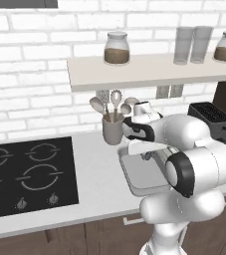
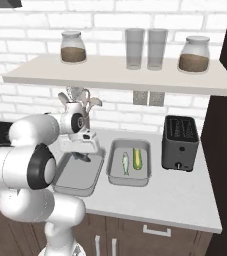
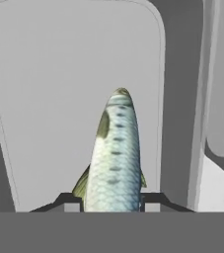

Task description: Place one corn and one fish in each tupperware on the nearby counter, to pack two identical lunches.

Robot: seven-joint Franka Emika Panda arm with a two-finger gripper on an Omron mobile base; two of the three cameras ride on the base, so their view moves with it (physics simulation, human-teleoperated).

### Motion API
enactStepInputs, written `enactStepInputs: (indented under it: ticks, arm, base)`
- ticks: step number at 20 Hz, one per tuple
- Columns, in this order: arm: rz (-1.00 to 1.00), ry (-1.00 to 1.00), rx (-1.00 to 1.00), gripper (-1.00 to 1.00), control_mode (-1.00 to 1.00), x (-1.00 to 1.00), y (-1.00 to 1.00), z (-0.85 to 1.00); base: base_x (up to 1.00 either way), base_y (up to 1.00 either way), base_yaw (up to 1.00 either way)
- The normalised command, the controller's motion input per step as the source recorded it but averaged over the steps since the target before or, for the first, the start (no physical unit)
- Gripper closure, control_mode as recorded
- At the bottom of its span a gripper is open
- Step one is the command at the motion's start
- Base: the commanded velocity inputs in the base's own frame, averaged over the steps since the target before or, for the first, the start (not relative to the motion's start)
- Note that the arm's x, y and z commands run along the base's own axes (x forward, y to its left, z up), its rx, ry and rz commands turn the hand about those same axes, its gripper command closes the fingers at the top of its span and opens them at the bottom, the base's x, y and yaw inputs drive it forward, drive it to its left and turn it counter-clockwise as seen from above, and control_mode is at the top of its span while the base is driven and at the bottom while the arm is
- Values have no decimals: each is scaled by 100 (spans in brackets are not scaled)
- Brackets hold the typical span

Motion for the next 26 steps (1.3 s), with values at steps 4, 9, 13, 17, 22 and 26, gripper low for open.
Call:
enactStepInputs:
  ticks: [4, 9, 13, 17, 22, 26]
  arm:
    - [35, -5, -4, 100, -100, 0, -10, -5]
    - [22, -12, 0, 100, -100, 16, -4, 3]
    - [9, -4, 1, 100, -100, 1, -19, -11]
    - [0, 1, 14, 100, -100, 0, -44, -19]
    - [-3, 1, 10, 100, -100, 0, -16, 0]
    - [0, 0, 0, -100, -100, 0, 6, 0]
  base:
    - [0, 0, 0]
    - [0, 0, 0]
    - [0, 0, 0]
    - [0, 0, 0]
    - [0, 0, 0]
    - [0, 0, 0]
